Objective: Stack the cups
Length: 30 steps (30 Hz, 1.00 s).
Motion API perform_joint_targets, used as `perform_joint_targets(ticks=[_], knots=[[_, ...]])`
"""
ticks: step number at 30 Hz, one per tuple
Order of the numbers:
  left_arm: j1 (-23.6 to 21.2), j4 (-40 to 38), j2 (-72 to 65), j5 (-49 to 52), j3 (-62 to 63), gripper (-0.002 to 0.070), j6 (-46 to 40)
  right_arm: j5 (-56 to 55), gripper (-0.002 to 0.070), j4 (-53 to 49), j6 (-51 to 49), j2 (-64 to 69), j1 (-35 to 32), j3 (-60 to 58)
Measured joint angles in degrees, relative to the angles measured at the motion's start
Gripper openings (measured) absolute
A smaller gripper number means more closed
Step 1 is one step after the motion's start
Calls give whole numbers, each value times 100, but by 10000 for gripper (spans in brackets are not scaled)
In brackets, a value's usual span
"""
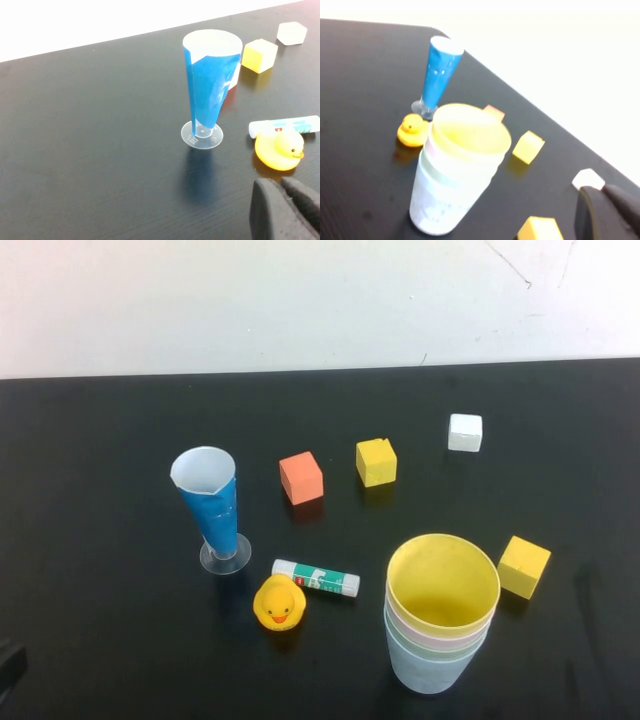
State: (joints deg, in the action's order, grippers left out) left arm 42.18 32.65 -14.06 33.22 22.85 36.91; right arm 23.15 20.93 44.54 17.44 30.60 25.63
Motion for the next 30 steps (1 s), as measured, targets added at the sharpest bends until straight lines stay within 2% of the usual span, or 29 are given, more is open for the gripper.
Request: perform_joint_targets(ticks=[14,17,23,30], knots=[[0,-9,0,24,0,1,0,16,-1,52,0,0,0,-388],[0,-9,0,24,0,2,0,76,-1,-239,-12,0,0,-388],[0,-9,0,24,0,2,0,127,-1,-1590,-964,-80,0,-418],[0,-9,0,24,0,1,0,136,-1,-1850,-2246,-291,-238,-1103]])
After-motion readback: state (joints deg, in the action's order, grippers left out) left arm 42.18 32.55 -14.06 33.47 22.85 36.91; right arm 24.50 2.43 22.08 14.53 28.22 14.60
